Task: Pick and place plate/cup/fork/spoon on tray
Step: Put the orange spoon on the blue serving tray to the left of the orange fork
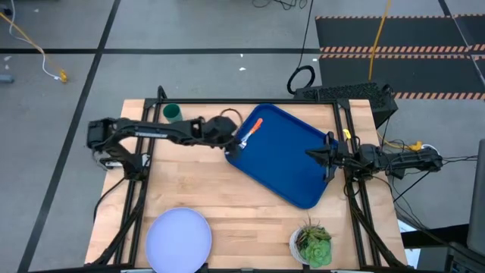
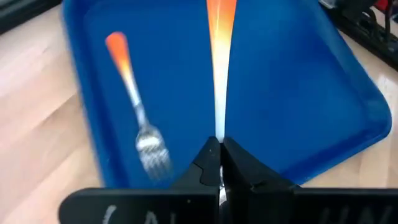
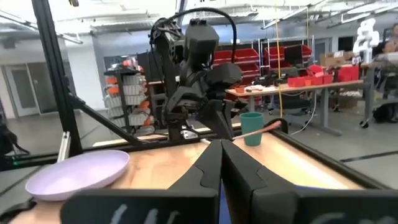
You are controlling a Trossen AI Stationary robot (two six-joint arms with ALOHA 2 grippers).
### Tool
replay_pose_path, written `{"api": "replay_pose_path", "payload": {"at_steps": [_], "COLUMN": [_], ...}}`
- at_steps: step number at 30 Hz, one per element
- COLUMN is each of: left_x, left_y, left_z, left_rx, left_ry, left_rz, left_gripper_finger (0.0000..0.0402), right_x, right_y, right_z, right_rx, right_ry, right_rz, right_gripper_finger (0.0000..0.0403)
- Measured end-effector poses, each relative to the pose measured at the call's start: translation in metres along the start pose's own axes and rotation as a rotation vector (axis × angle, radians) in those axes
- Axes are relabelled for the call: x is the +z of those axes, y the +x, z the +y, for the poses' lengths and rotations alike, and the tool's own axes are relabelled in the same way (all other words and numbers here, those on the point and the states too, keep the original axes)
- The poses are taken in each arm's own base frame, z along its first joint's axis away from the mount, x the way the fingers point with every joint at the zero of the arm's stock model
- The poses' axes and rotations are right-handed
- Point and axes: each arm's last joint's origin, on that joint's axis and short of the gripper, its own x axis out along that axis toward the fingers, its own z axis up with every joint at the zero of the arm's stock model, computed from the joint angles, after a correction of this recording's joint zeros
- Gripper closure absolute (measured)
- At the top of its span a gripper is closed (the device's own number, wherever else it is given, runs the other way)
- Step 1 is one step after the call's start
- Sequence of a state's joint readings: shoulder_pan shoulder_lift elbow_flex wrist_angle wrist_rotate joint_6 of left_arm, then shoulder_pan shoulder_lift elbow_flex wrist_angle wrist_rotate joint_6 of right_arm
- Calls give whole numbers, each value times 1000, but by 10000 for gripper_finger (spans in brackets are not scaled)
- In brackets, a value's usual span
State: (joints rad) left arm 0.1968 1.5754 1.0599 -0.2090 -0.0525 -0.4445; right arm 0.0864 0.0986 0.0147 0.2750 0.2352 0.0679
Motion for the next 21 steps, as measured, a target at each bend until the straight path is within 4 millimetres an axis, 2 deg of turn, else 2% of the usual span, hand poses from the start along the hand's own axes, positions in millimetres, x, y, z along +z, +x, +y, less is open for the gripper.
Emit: {"api": "replay_pose_path", "payload": {"at_steps": [4, 7, 10, 11, 14, 21], "left_x": [17, 23, 23, 21, 19, 25], "left_y": [27, 51, 72, 78, 88, 90], "left_z": [-12, -16, -18, -18, -17, -16], "left_rx": [46, 90, 90, 82, 75, 73], "left_ry": [43, 57, 68, 71, 66, 23], "left_rz": [32, 80, 119, 136, 159, 109], "left_gripper_finger": [401, 401, 401, 401, 401, 401], "right_x": [1, 0, -12, -10, 16, 66], "right_y": [0, 0, 0, 1, 5, 26], "right_z": [0, 2, 4, 4, 7, 17], "right_rx": [6, 84, 151, 152, 153, 209], "right_ry": [1, -14, -51, -56, -79, -90], "right_rz": [-6, 7, 151, 184, 162, 141], "right_gripper_finger": [403, 403, 398, 392, 358, 232]}}
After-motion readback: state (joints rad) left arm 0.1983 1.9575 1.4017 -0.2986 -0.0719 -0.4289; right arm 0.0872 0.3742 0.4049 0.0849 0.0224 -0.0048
